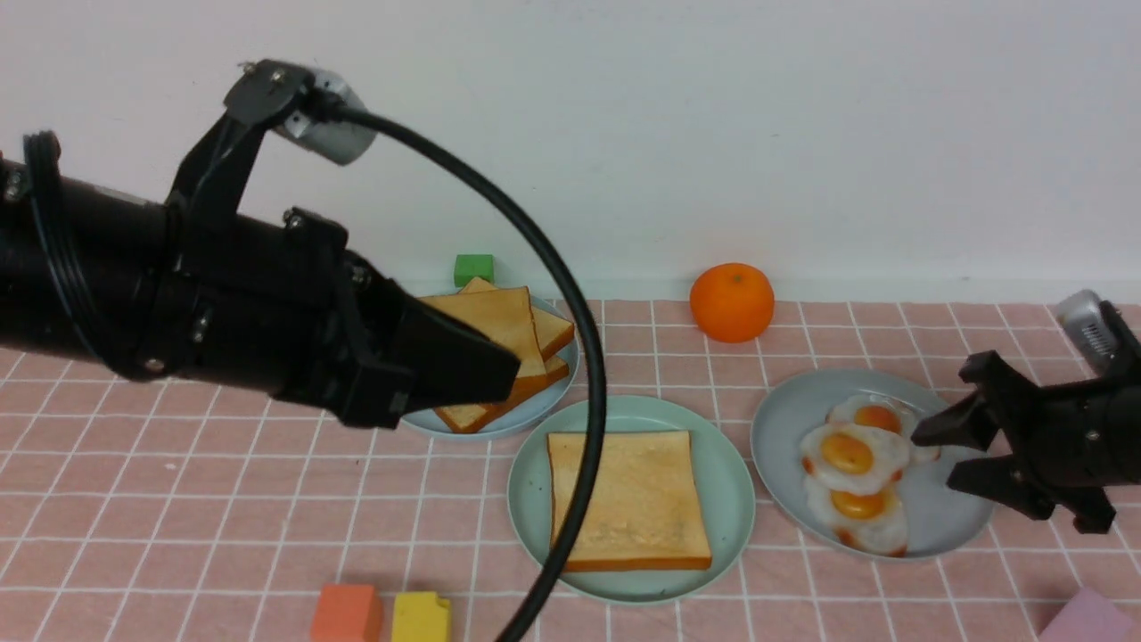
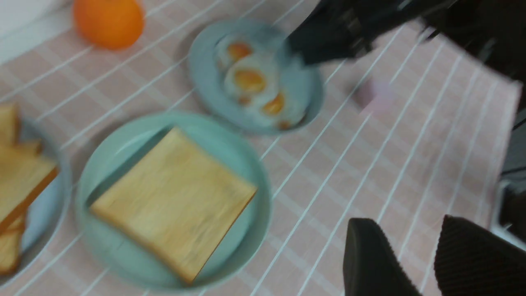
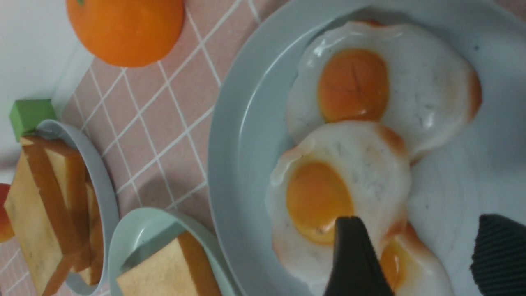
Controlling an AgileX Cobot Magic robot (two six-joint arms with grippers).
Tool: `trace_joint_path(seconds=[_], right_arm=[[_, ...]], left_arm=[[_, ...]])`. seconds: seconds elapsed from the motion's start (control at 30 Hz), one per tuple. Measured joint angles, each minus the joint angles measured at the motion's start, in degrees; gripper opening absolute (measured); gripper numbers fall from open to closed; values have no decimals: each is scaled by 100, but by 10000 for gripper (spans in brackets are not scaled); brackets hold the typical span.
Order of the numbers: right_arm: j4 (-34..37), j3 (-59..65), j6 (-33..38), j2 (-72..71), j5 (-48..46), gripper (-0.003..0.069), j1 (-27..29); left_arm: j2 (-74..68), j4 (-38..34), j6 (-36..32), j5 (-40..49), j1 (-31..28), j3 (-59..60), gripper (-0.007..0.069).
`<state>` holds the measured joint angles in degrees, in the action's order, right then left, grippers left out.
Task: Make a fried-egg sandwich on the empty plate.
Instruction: Use the right arm to grab a fried egg
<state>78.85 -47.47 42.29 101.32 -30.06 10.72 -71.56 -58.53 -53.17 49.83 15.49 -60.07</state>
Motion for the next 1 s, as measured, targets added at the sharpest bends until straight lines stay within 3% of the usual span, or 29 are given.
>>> trace_joint_path(seconds=[0.27,0.6,0.73,0.83,0.93,1.0], right_arm=[[1166,-7,813,490,-28,415,0],[1872,-60,967,872,-419,400,0],[1938,-63,1098,923,-445,300,0],[1945,-63,1148,963,-419,139,0],[1927,-63,1168,963,-419,79,0],[1915,-63,1168,963,-419,83,0]], left_arm=[[-72,-341,-255,57,0,0,285],[-72,-259,-260,58,0,0,285],[-72,-224,-260,58,0,0,285],[-72,-212,-260,58,0,0,285],[-72,-206,-260,58,0,0,285],[-72,-185,-211,58,0,0,285]])
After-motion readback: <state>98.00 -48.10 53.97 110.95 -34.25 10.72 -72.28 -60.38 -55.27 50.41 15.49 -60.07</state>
